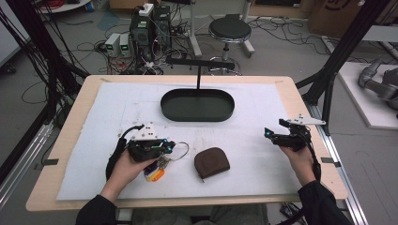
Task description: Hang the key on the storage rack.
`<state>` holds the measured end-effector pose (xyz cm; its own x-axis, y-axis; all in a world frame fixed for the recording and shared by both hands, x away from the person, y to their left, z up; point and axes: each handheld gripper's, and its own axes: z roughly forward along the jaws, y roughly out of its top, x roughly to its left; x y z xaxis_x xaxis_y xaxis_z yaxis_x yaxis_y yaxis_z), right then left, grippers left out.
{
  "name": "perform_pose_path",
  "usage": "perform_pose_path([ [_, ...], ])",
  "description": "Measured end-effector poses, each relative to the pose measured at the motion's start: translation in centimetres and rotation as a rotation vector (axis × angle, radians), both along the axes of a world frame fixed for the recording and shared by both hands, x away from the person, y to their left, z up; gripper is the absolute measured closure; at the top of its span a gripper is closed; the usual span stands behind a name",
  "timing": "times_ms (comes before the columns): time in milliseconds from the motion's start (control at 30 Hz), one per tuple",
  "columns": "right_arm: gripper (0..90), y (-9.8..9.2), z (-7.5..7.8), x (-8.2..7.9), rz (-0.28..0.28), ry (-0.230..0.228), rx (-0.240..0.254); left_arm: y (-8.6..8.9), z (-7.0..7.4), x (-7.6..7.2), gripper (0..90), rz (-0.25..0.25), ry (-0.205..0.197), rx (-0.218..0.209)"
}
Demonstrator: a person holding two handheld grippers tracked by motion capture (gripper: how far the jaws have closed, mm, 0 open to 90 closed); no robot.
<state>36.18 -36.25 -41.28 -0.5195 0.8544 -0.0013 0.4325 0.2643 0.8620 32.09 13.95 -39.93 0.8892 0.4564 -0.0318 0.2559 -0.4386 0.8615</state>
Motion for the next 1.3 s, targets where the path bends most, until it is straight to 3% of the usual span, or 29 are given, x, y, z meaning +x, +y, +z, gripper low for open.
perform_pose_path([
  [200, 21.2, 0.0, 0.0, 0.0, 0.001, -0.002, 0.0, 0.2, 0.5, 0.0, 86.5, -0.006, -0.018, -0.072],
  [600, 21.2, 0.1, 0.0, 0.0, 0.003, -0.001, 0.002, 0.2, 3.0, -0.4, 86.5, 0.007, -0.102, -0.144],
  [1000, 21.2, -0.3, 0.1, 0.0, -0.019, 0.001, 0.009, 0.5, 6.1, 0.6, 86.5, 0.043, -0.185, -0.183],
  [1300, 21.2, -0.1, -0.1, 0.1, -0.011, 0.005, 0.004, 0.4, 8.3, 1.8, 86.5, 0.071, -0.22, -0.212],
])
